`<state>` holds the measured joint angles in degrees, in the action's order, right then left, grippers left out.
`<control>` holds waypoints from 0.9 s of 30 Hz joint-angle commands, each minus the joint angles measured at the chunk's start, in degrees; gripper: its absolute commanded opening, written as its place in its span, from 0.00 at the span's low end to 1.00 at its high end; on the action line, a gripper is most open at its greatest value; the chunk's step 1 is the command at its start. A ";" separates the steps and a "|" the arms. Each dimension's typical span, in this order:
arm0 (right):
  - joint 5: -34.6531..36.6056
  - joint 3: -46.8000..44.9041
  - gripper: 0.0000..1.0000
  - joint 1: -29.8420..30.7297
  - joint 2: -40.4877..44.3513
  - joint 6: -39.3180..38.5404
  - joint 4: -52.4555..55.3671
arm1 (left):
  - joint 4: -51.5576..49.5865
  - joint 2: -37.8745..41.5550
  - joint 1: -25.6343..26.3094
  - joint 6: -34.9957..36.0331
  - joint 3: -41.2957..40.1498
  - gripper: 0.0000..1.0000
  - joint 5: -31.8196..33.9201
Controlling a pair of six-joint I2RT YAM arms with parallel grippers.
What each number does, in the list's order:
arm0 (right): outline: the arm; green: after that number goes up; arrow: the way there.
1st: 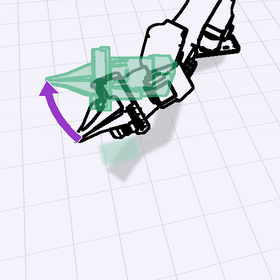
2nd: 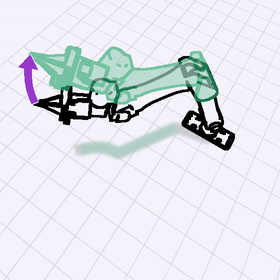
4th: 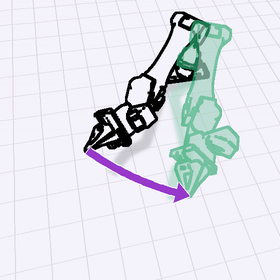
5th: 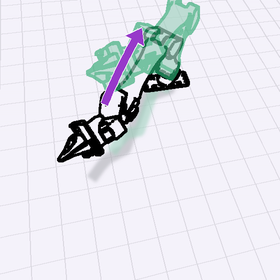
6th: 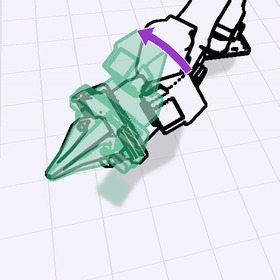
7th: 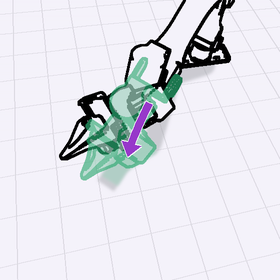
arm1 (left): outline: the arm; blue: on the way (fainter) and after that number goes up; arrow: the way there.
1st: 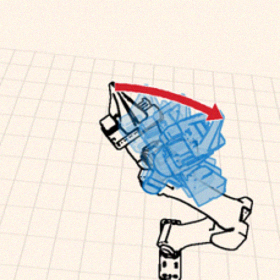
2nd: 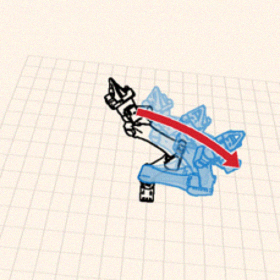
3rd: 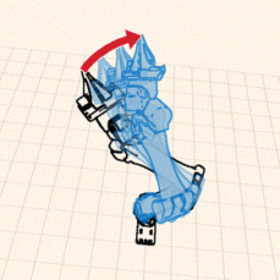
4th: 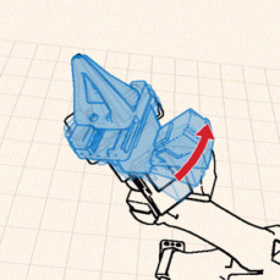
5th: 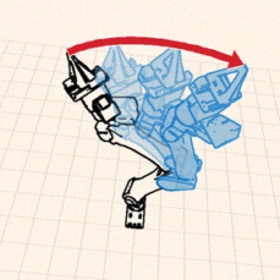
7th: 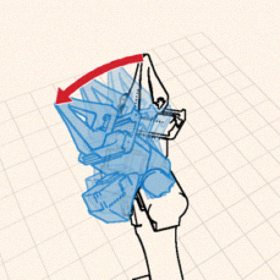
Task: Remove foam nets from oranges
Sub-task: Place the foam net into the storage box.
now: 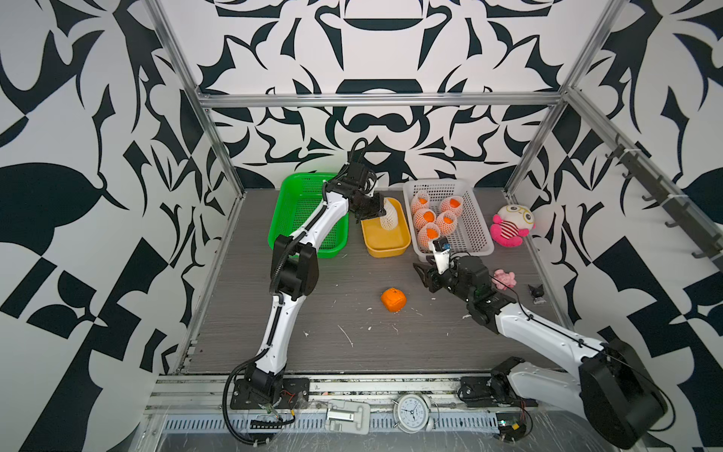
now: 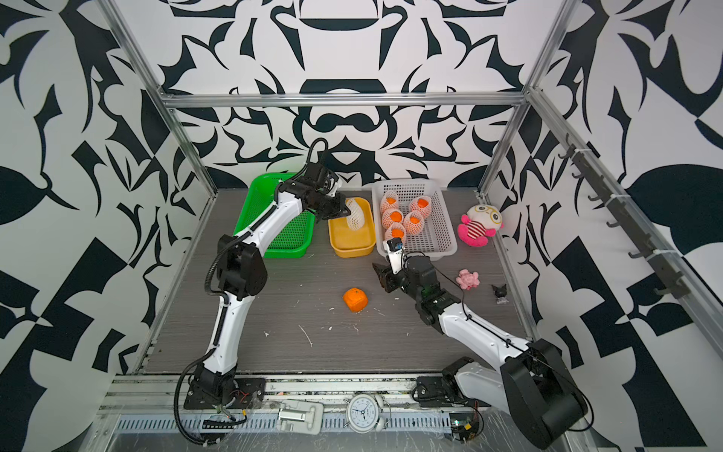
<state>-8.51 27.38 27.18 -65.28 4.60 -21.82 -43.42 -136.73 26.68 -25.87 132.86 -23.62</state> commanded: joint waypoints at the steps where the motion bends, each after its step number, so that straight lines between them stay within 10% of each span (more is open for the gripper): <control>1: 0.29 -0.38 0.53 0.39 1.46 1.70 -2.18 | -0.10 -2.41 -0.65 0.95 2.44 0.00 -3.79; 9: 0.48 -0.81 0.53 0.36 2.60 2.81 -1.31 | 0.83 -8.71 -1.01 0.89 8.45 0.00 -7.12; 27: -0.16 -0.61 0.52 0.41 2.70 4.54 -0.84 | 1.76 -6.86 -1.54 4.56 7.65 0.63 -4.31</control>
<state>-8.54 26.48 27.38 -63.90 8.08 -21.02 -41.17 -145.91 25.41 -22.57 140.75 -28.69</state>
